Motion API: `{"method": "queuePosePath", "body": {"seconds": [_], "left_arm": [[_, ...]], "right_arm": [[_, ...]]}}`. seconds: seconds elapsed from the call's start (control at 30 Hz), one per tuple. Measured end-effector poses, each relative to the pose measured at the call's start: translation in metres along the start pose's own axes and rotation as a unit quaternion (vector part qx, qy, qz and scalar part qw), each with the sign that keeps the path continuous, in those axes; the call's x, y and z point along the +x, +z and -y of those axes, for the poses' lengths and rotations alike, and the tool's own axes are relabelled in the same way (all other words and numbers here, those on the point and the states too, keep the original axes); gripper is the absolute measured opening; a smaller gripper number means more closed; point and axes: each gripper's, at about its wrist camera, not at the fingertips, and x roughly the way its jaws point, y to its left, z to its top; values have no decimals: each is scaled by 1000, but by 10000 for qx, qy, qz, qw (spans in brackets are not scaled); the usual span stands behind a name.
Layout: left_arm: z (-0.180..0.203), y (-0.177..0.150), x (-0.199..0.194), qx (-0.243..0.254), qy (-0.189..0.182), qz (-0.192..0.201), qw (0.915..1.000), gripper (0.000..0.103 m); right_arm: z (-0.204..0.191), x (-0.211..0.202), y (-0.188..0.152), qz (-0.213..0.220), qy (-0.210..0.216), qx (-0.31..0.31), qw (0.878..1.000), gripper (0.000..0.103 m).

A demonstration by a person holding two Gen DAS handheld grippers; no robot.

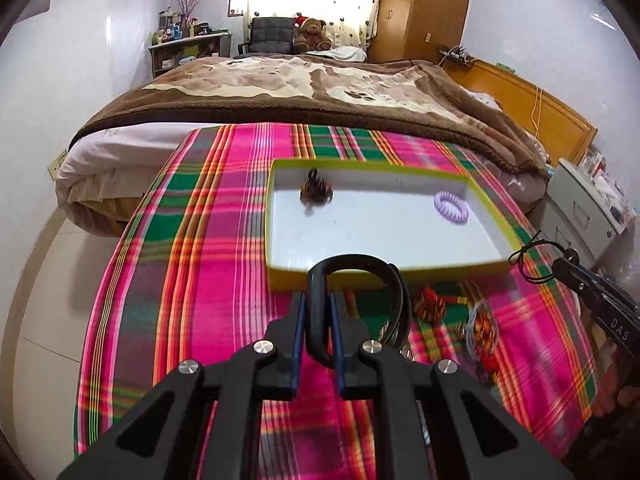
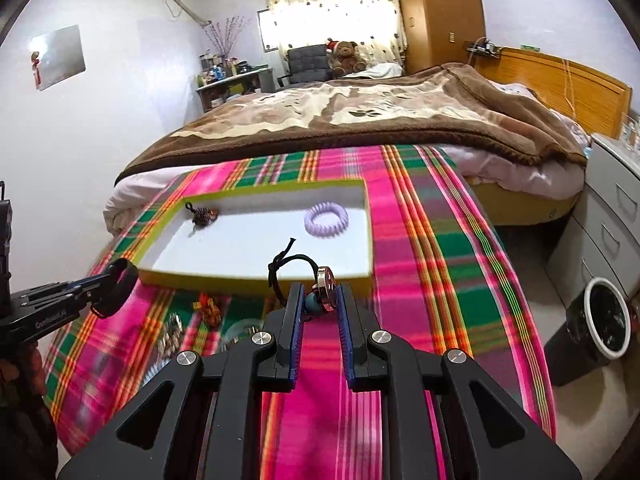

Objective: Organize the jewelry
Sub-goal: 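Carry the cord and band into the tray and open both tools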

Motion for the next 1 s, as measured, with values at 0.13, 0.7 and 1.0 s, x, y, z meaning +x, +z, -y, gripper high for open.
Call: {"method": "queuePosePath", "body": {"seconds": [0.13, 0.7, 1.0], "left_arm": [[3, 16, 8, 96, 6, 42, 9999, 13], [10, 58, 65, 257, -63, -187, 9995, 13], [11, 62, 91, 309, -2, -396, 9987, 13]], "right_arm": [[-3, 13, 16, -44, 117, -83, 9999, 17], [-21, 110, 71, -651, 314, -439, 9964, 17], [-26, 145, 75, -981, 467, -503, 9928, 17]]}}
